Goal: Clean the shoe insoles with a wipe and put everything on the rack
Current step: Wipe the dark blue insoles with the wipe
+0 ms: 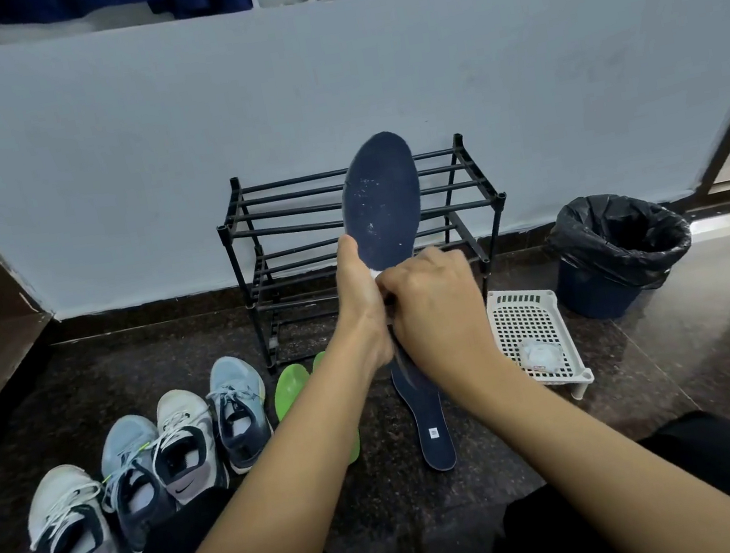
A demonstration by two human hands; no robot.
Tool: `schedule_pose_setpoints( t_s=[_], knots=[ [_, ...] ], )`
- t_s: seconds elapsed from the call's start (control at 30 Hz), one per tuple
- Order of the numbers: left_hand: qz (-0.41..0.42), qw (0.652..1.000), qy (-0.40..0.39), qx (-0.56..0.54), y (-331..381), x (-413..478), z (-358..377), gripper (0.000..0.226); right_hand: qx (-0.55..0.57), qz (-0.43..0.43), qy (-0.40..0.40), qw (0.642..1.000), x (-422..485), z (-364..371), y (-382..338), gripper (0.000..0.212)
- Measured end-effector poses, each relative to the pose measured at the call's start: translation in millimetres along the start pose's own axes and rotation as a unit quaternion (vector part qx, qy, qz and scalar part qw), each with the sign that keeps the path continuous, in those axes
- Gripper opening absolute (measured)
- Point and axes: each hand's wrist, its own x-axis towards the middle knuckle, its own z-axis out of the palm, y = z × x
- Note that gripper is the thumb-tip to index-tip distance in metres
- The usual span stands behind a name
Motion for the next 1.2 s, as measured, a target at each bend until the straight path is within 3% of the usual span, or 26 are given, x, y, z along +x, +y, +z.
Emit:
schedule_pose_setpoints(
  t_s=[0.17,0.3,0.47,0.67,0.97,1.2],
  knots=[
    [0.021,1.000,0.010,0.003,8,3,-7,0.058,0.020,-0.025,-0.008,0.999,-4,2,-5,0.016],
    [0.018,1.000,-0.018,-0.005,3,1,-5,0.054,0.027,-0.013,0.021,0.999,4,-1,2,0.030],
    [-0.003,0.999,-0.050,-0.019,0,-4,-1,0.050,0.014,0.039,0.021,0.999,12,-3,9,0.024],
    [0.019,1.000,0.014,0.003,5,2,-10,0.053,0.028,0.015,-0.004,0.999,-1,3,-12,0.019],
    [-0.001,0.999,-0.042,-0.010,2,-3,1,0.046,0.007,0.043,0.017,0.999,16,2,12,0.027],
    [0.021,1.000,0.003,0.014,6,4,-7,0.057,0.051,0.015,-0.007,0.999,-3,4,-7,0.022]
  ],
)
